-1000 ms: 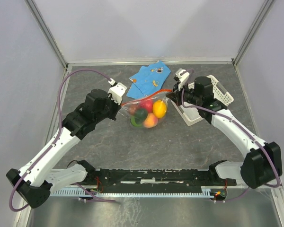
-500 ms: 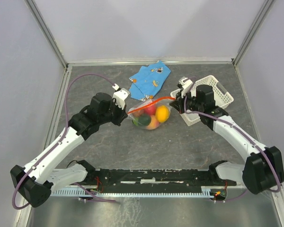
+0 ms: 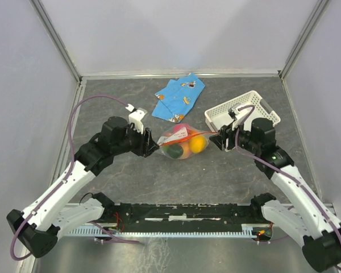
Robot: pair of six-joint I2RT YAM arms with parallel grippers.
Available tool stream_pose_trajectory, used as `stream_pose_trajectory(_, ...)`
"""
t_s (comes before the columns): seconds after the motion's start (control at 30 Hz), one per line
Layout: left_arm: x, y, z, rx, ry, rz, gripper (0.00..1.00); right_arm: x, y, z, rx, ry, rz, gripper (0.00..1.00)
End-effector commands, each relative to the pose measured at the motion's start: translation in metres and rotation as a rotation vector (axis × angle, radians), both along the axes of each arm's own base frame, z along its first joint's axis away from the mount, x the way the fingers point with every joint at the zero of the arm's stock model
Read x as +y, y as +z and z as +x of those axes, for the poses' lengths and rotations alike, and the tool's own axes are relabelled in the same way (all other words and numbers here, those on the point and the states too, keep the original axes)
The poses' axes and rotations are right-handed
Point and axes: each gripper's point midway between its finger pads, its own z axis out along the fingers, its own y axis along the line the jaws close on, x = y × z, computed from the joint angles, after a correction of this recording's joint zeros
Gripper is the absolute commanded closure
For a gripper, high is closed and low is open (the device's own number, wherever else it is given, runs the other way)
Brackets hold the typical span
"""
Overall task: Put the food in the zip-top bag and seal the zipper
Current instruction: Place the zipper food storage bag at the center of the board, then reset both arms
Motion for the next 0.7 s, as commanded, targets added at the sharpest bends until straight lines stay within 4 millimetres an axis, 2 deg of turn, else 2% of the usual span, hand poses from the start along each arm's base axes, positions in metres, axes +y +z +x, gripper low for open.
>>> stream_pose_trajectory(0.0,0.001,0.070,0.014,-0.116,0.119,-0.175,0.41,-0.022,0.056,-0.006,-0.135,-0.095,-0.004,0.35)
stream_pose_trajectory(0.03,0.005,0.077,0.015,-0.132,0.146,-0.187,0.39,-0.028,0.062,-0.009,-0.152,-0.118,-0.007,0.30)
stream_pose_trajectory(0.07,0.010,0.085,0.017,-0.149,0.180,-0.199,0.36,-0.035,0.067,-0.012,-0.171,-0.148,-0.010,0.20)
stream_pose_trajectory(0.1,0.017,0.091,0.020,-0.168,0.225,-0.207,0.32,-0.042,0.072,-0.014,-0.186,-0.184,-0.014,0.03)
stream_pose_trajectory(0.13,0.025,0.096,0.022,-0.183,0.274,-0.210,0.28,-0.052,0.076,-0.016,-0.204,-0.231,-0.022,0.00)
stream_pose_trajectory(0.27,0.069,0.109,0.025,-0.252,0.492,-0.201,0.17,-0.097,0.085,-0.025,-0.248,-0.454,-0.053,0.01)
stream_pose_trajectory(0.37,0.102,0.108,0.018,-0.278,0.635,-0.198,0.13,-0.137,0.086,-0.037,-0.267,-0.653,-0.076,0.01)
stream_pose_trajectory(0.43,0.123,0.109,0.010,-0.298,0.722,-0.217,0.09,-0.164,0.085,-0.048,-0.263,-0.792,-0.081,0.01)
stream_pose_trajectory(0.47,0.132,0.113,0.004,-0.319,0.746,-0.237,0.04,-0.177,0.084,-0.055,-0.265,-0.848,-0.090,0.01)
stream_pose_trajectory(0.5,0.138,0.114,0.000,-0.337,0.761,-0.246,0.00,-0.187,0.084,-0.063,-0.271,-0.894,-0.091,0.01)
stream_pose_trajectory(0.53,0.143,0.114,-0.003,-0.357,0.771,-0.254,0.01,-0.199,0.081,-0.069,-0.271,-0.949,-0.108,0.01)
stream_pose_trajectory(0.67,0.161,0.120,-0.013,-0.428,0.808,-0.283,0.01,-0.223,0.071,-0.086,-0.286,-1.043,-0.170,0.01)
